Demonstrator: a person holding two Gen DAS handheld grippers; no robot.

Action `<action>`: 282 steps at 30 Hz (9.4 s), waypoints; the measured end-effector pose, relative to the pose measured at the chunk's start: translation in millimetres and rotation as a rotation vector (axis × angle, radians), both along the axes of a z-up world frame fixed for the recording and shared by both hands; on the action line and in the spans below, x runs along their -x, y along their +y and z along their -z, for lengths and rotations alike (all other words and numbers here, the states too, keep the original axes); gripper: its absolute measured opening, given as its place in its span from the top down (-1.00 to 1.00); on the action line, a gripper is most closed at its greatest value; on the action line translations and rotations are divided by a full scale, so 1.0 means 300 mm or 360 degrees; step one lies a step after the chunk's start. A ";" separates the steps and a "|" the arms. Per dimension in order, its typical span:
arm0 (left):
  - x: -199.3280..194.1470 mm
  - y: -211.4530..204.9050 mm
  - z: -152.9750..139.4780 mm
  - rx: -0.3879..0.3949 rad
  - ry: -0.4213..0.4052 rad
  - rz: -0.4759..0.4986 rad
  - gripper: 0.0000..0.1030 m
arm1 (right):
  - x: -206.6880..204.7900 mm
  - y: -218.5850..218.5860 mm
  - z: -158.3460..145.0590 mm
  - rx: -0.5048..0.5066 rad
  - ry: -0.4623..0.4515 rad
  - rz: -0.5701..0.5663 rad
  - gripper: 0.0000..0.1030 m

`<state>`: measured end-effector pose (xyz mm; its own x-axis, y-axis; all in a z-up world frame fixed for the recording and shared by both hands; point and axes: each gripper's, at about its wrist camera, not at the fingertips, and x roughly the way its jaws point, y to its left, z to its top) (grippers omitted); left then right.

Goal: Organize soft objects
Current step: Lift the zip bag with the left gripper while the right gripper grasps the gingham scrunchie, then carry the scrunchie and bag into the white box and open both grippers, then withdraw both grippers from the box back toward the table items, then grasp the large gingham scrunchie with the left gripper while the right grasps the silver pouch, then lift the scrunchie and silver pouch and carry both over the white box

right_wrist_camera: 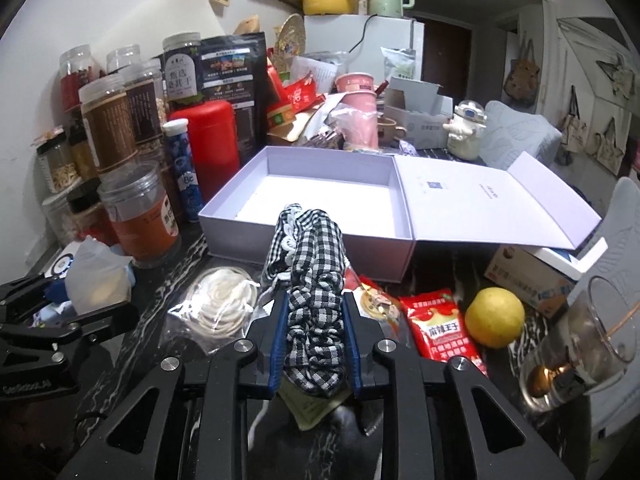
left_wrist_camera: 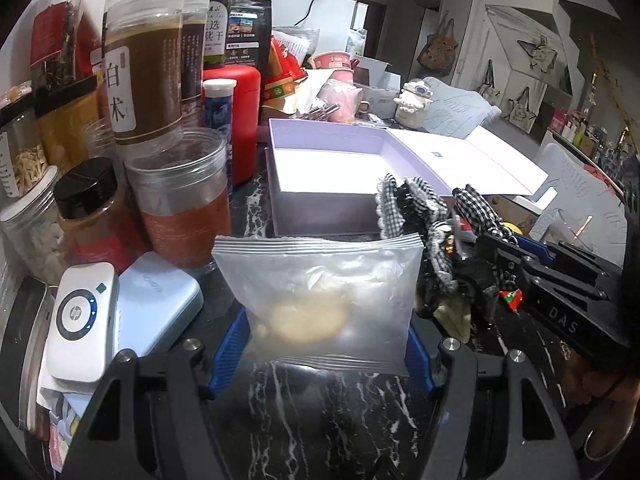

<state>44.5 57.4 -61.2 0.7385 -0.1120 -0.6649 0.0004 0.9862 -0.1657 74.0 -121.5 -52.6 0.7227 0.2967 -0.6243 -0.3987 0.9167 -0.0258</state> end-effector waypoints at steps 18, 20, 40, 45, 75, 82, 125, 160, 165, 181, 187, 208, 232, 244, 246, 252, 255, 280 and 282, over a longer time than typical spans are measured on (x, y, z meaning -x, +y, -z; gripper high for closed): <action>0.034 -0.153 -0.235 -0.0118 -0.0278 0.0128 -0.32 | 0.118 -0.121 -0.170 -0.0130 -0.0124 -0.0027 0.52; 0.025 -0.173 -0.274 -0.0155 -0.0329 0.0138 -0.32 | 0.113 -0.126 -0.206 -0.0146 -0.0157 -0.0042 0.52; -0.255 -0.173 -0.496 -0.0260 -0.0604 0.0067 -0.32 | -0.084 -0.051 -0.466 -0.0257 -0.0421 -0.0184 0.52; -0.379 -0.149 -0.503 -0.0254 -0.0624 0.0028 -0.32 | -0.198 -0.022 -0.476 -0.0255 -0.0417 -0.0178 0.52; -0.896 -0.124 -0.239 -0.0446 -0.0184 -0.0083 -0.34 | -0.749 0.086 -0.258 -0.0091 -0.0021 -0.0072 0.44; -0.915 -0.112 -0.226 -0.0425 -0.0053 -0.0142 -0.46 | -0.749 0.069 -0.262 -0.0087 -0.0018 -0.0024 0.02; -0.366 -0.253 -0.483 -0.0400 -0.0343 -0.0001 -0.54 | -0.226 -0.072 -0.475 -0.0091 -0.0282 0.0056 -0.04; -0.024 -0.268 -0.168 -0.0209 -0.0089 0.0142 -0.54 | 0.148 -0.136 -0.125 -0.0100 -0.0032 0.0045 -0.16; -0.004 -0.273 -0.117 -0.0213 -0.0071 0.0136 -0.54 | 0.150 -0.150 -0.075 -0.0133 0.0006 0.0034 -0.32; -0.068 -0.215 0.020 -0.0181 0.0062 0.0027 -0.54 | 0.002 -0.158 0.088 -0.0088 0.0181 0.0041 -0.43; -0.103 -0.194 0.039 -0.0128 0.0096 0.0004 -0.54 | -0.076 -0.146 0.120 -0.0070 0.0216 0.0006 -0.43; -0.121 -0.262 0.027 -0.0078 0.0093 0.0083 -0.54 | -0.065 -0.213 0.086 -0.0176 0.0203 -0.0071 0.41; -0.373 -0.348 0.151 0.0026 0.0261 0.0140 -0.26 | -0.030 -0.347 0.103 -0.0271 0.0259 0.0042 0.41; -0.309 -0.344 0.090 0.0032 0.0120 0.0160 0.25 | -0.007 -0.342 0.093 -0.0270 0.0236 0.0039 0.41; -0.284 -0.345 0.060 0.0015 0.0083 0.0166 0.25 | 0.007 -0.341 0.087 -0.0272 0.0226 0.0042 0.41; -0.194 -0.316 -0.024 0.0014 -0.0014 0.0152 0.25 | 0.060 -0.348 0.052 -0.0307 0.0192 0.0052 0.41; -0.142 -0.302 -0.053 0.0010 -0.0038 0.0156 0.25 | 0.095 -0.350 0.037 -0.0325 0.0177 0.0053 0.41; 0.235 -0.204 -0.262 -0.0041 -0.0246 0.0116 0.25 | 0.321 -0.231 -0.121 -0.0380 0.0052 -0.0109 0.41; 0.238 -0.193 -0.287 -0.0046 -0.0281 0.0109 0.25 | 0.308 -0.216 -0.139 -0.0377 0.0040 -0.0122 0.41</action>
